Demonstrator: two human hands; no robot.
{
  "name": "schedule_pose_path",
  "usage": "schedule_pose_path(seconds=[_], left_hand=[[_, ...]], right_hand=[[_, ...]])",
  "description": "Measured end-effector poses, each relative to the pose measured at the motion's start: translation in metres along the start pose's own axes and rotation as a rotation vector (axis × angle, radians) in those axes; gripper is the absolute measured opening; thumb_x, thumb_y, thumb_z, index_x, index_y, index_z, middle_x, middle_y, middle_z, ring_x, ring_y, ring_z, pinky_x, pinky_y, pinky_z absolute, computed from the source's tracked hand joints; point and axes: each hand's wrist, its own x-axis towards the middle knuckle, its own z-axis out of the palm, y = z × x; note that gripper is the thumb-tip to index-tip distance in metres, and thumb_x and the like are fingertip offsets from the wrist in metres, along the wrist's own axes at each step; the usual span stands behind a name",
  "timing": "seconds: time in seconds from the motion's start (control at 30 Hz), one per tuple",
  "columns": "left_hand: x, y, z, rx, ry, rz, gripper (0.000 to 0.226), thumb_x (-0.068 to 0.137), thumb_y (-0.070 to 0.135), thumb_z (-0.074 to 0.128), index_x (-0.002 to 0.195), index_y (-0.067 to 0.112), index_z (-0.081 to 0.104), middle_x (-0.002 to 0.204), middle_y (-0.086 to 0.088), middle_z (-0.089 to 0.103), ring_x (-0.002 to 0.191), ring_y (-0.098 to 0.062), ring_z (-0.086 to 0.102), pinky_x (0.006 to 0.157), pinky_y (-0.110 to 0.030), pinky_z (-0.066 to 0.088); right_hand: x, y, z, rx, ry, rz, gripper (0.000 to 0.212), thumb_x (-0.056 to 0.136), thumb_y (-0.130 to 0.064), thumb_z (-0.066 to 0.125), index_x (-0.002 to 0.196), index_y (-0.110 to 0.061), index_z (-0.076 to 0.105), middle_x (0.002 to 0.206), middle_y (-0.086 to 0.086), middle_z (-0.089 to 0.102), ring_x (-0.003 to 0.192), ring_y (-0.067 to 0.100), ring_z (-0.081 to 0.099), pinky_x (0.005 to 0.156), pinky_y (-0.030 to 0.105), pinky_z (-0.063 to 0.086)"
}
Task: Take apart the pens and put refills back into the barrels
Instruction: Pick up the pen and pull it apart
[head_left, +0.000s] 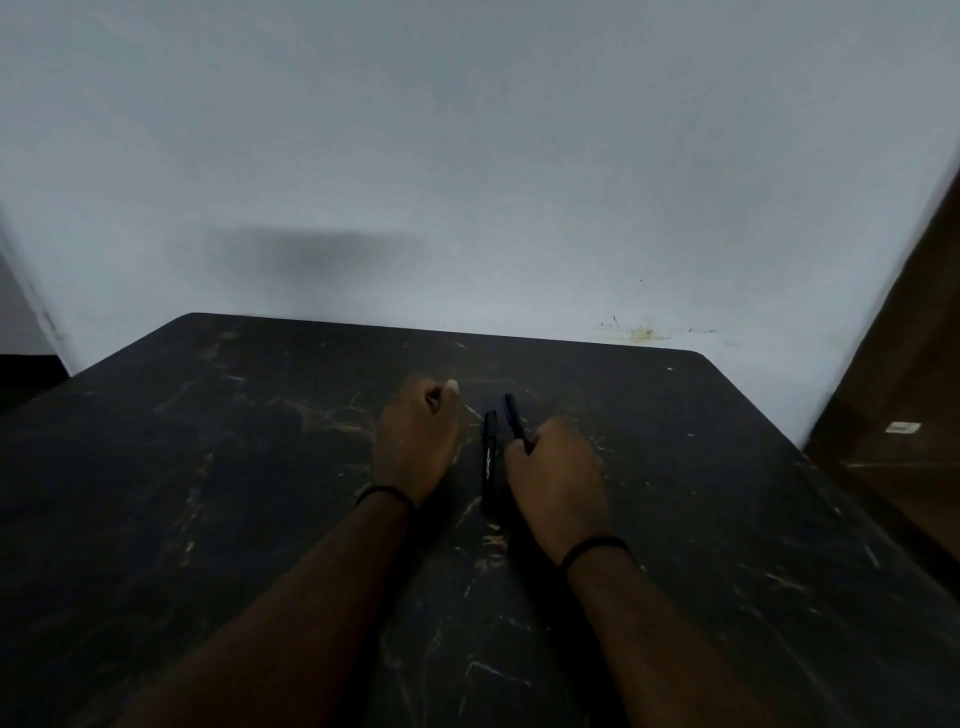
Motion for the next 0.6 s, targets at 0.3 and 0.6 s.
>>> schedule_pose_path(seconds=[0.3, 0.6], left_hand=[[-0.01, 0.011, -0.003, -0.337, -0.055, 0.069, 0.053, 0.095, 0.065, 0.031, 0.085, 0.02, 0.056, 0.065, 0.003, 0.053, 0.052, -0.001, 0.047, 0.049, -0.016, 0.04], [-0.016, 0.016, -0.005, -0.286, -0.062, 0.155, 0.049, 0.106, 0.028, 0.04, 0.06, 0.01, 0.043, 0.058, -0.006, 0.041, 0.055, -0.018, 0.039, 0.057, -0.043, 0.036]], right_hand=[[-0.013, -0.002, -0.007, 0.044, 0.102, -0.327, 0.014, 0.096, -0.033, 0.052, 0.086, -0.027, 0.045, 0.081, -0.008, 0.05, 0.07, 0.009, 0.05, 0.055, 0.026, 0.037], [-0.021, -0.007, -0.003, -0.029, -0.014, -0.468, 0.02, 0.104, -0.029, 0.041, 0.108, -0.018, 0.057, 0.104, 0.002, 0.063, 0.093, 0.019, 0.057, 0.072, 0.03, 0.037]])
